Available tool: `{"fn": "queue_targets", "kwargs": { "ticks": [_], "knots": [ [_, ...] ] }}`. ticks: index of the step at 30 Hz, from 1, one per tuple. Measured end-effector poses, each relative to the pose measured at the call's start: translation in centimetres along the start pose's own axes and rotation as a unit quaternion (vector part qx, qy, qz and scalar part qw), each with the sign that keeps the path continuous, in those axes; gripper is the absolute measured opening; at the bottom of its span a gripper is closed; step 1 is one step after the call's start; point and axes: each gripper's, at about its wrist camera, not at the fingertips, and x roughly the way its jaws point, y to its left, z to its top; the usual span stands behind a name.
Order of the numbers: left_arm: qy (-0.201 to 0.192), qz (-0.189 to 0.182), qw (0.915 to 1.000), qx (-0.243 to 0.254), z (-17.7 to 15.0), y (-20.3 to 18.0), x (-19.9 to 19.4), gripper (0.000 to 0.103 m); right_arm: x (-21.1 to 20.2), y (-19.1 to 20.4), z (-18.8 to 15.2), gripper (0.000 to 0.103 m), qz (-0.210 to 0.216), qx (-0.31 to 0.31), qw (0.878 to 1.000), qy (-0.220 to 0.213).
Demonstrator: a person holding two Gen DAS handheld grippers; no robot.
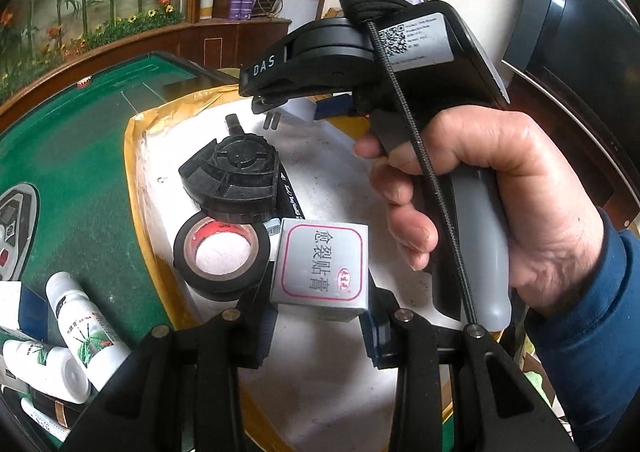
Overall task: Organize rigid objects
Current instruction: 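Carry the pink-labelled box and the white square switch over the tray with both tools, then open the left tool to drop the box into the tray while the right releases the switch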
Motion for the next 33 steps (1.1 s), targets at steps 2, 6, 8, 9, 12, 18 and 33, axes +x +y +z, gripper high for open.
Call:
{"fn": "queue_targets", "kwargs": {
  "ticks": [2,6,8,9,12,18,33],
  "knots": [
    [-0.001,0.003,1.0,0.001,-0.3,-0.5,-0.2,0.037,0.0,0.1,0.0,0.055,-0.001,-0.004,1.0,-0.001],
    [-0.002,0.005,1.0,0.002,-0.5,-0.8,-0.4,0.038,-0.4,0.2,0.0,0.055,0.001,-0.004,1.0,-0.011],
    [-0.002,0.005,1.0,0.002,-0.5,-0.9,-0.5,0.041,-0.8,0.2,0.0,0.055,0.002,-0.005,1.0,-0.014],
    [-0.001,0.006,1.0,0.004,-0.5,-1.0,-0.5,0.048,-1.2,0.2,0.0,0.055,0.006,-0.004,1.0,-0.017],
    [-0.01,0.001,1.0,0.002,-0.5,-1.0,-0.6,0.064,-2.6,0.2,-0.4,0.055,0.011,-0.001,1.0,-0.028],
    [-0.016,-0.007,0.9997,-0.019,-0.1,-0.4,-1.3,0.066,-6.7,-0.3,-2.5,0.055,0.023,0.024,0.998,-0.053],
    [-0.045,-0.006,0.9988,-0.017,0.1,1.3,-5.8,0.066,-16.9,0.7,-11.7,0.056,0.07,0.046,0.989,-0.123]
  ]
}}
